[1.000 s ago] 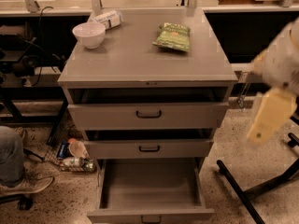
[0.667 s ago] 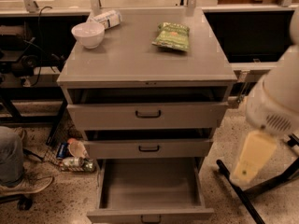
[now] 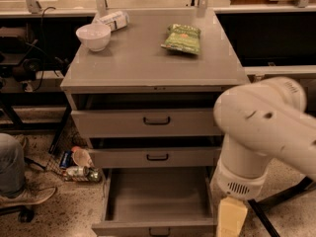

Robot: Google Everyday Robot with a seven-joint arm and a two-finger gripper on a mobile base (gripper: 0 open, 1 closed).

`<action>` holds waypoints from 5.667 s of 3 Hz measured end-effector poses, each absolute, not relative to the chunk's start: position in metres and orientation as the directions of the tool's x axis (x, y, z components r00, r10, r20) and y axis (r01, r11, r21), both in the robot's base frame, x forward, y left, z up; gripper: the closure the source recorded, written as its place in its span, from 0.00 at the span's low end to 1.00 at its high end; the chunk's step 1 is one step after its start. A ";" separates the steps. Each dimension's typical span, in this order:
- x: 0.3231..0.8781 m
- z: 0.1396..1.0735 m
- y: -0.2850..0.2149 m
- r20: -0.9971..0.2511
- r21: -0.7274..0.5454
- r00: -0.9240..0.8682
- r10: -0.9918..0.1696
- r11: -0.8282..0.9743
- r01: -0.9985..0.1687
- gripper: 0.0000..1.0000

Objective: Close bottom drawer

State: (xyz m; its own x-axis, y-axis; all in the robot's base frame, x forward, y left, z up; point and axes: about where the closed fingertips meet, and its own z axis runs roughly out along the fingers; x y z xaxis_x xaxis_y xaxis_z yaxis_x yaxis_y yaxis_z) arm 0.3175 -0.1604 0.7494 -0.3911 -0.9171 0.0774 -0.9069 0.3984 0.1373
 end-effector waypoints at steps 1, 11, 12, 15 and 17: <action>0.308 0.737 -0.157 0.114 0.154 -0.394 -0.912 0.408 -0.900 0.00; 0.361 0.306 -0.079 -0.138 0.546 -0.662 -0.737 0.501 -0.672 1.00; 0.372 0.250 -0.083 -0.136 0.577 -0.708 -0.693 0.525 -0.625 1.00; 0.380 0.207 -0.123 -0.130 0.515 -0.785 -0.606 0.635 -0.576 1.00; 0.397 0.168 -0.168 -0.158 0.414 -0.833 -0.530 0.730 -0.543 1.00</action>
Offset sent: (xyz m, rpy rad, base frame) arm -0.0105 0.0041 -0.0135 -0.0294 0.0337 -0.0069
